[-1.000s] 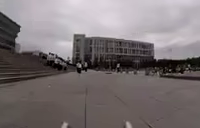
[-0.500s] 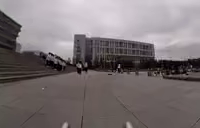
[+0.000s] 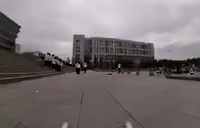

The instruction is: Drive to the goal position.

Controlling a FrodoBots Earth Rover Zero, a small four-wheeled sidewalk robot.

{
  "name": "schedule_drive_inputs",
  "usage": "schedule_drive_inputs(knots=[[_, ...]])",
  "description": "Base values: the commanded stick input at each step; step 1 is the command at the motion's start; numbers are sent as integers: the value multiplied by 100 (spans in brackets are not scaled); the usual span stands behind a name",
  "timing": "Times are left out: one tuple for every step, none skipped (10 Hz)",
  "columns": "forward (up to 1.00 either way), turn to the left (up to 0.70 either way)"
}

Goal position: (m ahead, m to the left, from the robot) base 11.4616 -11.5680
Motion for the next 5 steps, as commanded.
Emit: schedule_drive_inputs(knots=[[70,0],[70,0],[70,0],[70,0],[70,0]])
